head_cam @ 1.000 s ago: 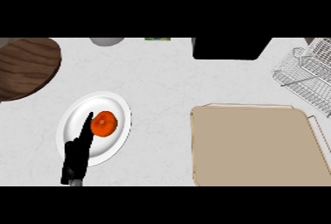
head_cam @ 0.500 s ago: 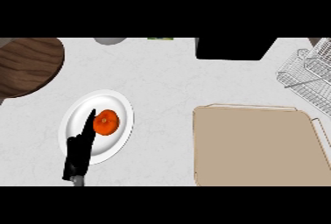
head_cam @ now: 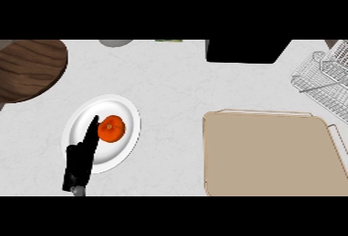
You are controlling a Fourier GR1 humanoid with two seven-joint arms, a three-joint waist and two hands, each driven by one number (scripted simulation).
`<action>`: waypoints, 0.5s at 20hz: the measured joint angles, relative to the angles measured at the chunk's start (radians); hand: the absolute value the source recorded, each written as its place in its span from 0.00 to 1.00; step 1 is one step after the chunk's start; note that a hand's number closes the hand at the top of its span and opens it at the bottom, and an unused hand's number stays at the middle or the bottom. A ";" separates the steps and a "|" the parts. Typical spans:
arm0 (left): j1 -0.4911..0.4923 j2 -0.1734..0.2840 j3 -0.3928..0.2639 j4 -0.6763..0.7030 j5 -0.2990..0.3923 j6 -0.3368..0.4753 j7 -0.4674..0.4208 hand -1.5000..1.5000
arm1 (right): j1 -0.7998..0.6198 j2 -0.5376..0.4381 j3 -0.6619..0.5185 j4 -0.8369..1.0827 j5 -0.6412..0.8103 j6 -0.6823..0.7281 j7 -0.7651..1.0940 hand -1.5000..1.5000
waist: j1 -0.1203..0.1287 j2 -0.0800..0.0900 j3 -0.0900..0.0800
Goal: Pick the bell pepper from the tray and place it in the tiered basket
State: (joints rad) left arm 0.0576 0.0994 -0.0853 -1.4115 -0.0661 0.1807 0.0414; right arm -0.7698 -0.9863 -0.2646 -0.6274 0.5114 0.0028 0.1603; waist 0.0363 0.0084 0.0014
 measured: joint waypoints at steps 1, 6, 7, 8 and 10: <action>0.001 0.001 0.002 0.002 0.000 -0.002 -0.005 0.50 | -0.016 0.011 0.001 0.037 0.010 -0.019 -0.012 1.00 | 0.001 0.001 0.000; -0.004 -0.007 0.006 0.020 0.002 -0.005 -0.021 0.50 | -0.084 0.049 -0.025 0.178 0.016 -0.068 -0.060 1.00 | 0.002 0.003 0.001; 0.003 -0.013 -0.003 0.008 -0.006 0.003 -0.017 0.50 | -0.091 0.061 -0.044 0.198 -0.002 -0.071 -0.064 0.00 | 0.003 0.003 0.002; 0.015 -0.013 -0.005 0.003 -0.007 0.002 -0.029 0.50 | -0.098 0.059 -0.068 0.218 -0.025 -0.061 -0.069 0.00 | 0.003 0.002 0.002; 0.012 -0.021 -0.011 0.000 -0.015 0.012 -0.016 0.50 | -0.108 0.073 -0.106 0.249 -0.061 -0.054 -0.083 0.00 | -0.002 0.000 0.001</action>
State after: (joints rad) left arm 0.0699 0.0785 -0.0961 -1.4117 -0.0813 0.1929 0.0253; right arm -0.8775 -0.9134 -0.3706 -0.3779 0.4507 -0.0515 0.0773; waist 0.0348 0.0080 0.0025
